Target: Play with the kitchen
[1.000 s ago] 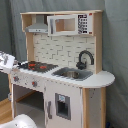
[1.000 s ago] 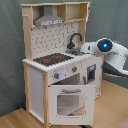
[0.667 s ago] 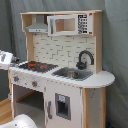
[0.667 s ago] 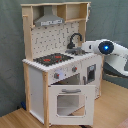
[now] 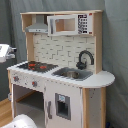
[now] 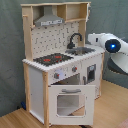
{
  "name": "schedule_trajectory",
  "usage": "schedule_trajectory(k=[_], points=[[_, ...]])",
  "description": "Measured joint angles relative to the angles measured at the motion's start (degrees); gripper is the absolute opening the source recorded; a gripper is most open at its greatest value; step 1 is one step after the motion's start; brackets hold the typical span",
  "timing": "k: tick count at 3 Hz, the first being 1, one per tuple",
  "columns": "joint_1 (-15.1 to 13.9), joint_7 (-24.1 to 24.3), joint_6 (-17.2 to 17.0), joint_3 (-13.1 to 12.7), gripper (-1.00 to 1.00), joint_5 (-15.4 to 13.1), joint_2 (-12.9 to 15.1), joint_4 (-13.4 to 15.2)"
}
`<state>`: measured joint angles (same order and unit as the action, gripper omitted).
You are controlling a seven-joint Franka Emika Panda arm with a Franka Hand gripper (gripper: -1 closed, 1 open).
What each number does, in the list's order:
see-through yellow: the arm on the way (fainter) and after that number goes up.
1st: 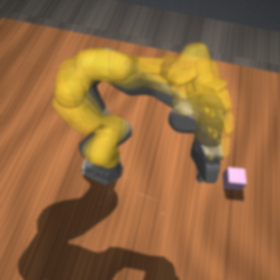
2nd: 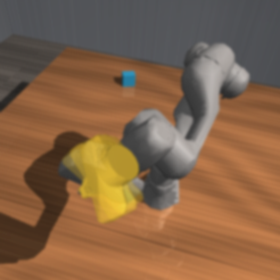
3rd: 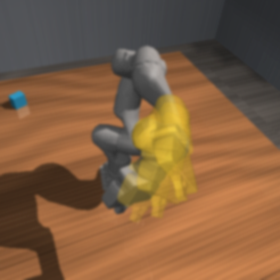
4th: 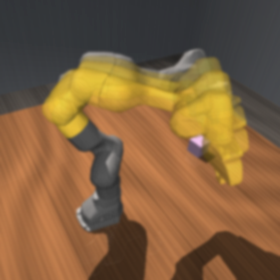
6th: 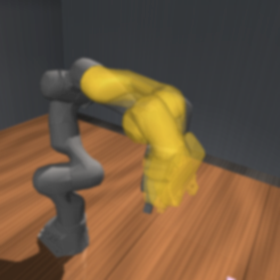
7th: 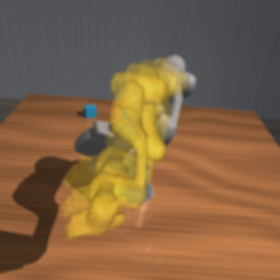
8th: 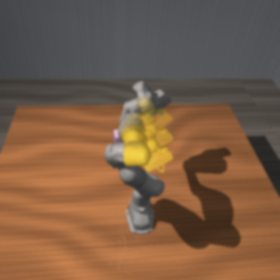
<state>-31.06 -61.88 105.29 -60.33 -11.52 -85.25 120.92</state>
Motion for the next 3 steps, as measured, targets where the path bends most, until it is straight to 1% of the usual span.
schedule_trajectory(k=[1,2,3], points=[[0.6,3.2,-0.4,3.2,1.0,-5.0,-1.6,0.0],[1.1,7.4,-0.6,4.8,1.0,-8.8,-1.5,0.0],[1.6,12.7,-1.1,6.0,1.0,-12.3,-1.4,0.2]])
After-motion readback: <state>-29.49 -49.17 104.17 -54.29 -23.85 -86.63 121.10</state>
